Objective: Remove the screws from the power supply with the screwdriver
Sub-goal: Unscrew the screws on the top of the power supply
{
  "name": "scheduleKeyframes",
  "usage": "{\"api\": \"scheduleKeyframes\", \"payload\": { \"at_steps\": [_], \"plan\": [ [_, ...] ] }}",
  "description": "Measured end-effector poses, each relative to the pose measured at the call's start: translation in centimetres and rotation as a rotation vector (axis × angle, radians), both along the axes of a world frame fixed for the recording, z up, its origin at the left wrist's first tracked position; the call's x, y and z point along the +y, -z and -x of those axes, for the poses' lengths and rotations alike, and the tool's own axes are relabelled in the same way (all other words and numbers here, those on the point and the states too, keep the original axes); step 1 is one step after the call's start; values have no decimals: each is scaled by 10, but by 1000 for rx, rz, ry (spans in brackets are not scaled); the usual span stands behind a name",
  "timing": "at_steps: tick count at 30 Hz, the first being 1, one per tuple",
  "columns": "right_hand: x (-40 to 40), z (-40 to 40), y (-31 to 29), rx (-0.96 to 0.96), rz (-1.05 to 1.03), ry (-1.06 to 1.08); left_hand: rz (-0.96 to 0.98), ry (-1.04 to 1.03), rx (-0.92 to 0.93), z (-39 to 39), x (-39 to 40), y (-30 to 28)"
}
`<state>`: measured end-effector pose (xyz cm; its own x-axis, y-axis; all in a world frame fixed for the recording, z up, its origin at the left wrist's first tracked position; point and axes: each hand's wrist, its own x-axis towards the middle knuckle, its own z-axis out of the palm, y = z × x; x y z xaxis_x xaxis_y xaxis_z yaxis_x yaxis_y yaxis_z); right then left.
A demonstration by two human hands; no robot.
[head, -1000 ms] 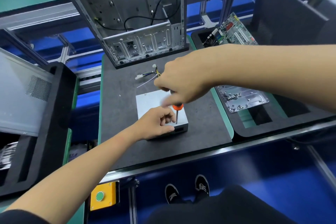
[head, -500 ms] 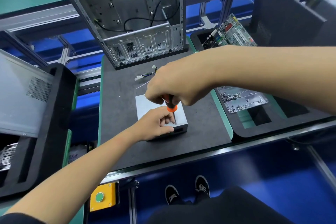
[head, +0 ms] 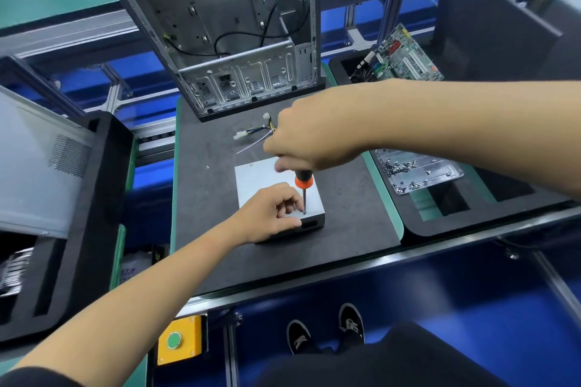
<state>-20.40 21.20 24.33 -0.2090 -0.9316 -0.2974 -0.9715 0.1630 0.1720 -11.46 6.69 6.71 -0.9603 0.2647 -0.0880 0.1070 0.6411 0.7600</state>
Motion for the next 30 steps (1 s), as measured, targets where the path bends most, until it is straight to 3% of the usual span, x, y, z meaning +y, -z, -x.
{"api": "scheduleKeyframes", "payload": {
  "at_steps": [6,19,25,30],
  "plan": [
    [5,14,-7,-63,85,39,-15,-33,26,-3,1,0],
    [9,16,-2,-63,161,37,157,14,216,-19,7,6],
    [10,10,3,-72,170,12,-91,-229,78,-15,9,3],
    [8,10,7,-54,173,5,-89,-200,32,-10,8,1]
  ]
}}
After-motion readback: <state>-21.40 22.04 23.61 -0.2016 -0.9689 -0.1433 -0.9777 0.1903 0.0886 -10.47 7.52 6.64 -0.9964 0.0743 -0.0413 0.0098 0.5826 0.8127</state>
